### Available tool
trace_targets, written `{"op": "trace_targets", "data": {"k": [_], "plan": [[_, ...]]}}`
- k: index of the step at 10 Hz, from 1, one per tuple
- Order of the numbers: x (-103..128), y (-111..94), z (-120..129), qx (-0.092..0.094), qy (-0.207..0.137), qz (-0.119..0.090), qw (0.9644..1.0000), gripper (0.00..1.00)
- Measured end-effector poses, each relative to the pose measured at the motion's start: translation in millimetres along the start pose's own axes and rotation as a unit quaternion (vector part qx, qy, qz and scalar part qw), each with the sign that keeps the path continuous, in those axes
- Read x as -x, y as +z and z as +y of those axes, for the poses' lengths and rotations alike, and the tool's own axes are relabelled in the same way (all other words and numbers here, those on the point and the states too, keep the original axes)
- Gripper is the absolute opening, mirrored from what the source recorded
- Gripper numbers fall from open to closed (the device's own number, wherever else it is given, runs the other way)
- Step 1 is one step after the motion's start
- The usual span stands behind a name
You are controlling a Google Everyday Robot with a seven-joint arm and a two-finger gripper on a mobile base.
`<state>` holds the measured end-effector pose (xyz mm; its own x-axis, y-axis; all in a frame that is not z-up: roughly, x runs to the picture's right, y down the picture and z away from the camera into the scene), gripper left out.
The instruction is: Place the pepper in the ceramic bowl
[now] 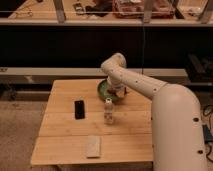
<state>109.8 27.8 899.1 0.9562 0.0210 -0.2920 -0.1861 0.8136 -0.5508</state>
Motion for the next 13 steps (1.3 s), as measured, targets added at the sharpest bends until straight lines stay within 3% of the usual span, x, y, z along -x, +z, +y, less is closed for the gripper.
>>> {"op": "trace_targets", "data": {"k": [5,8,13], "plan": [[9.3,2.8,4.8,0.011,-0.001,-0.002,0.9999,0.52],[7.2,4.0,4.0,0.009,0.006,0.004,0.9999,0.79],[4.5,4.4,6.0,0.010,0.018,0.001,0.9998,0.80]]}}
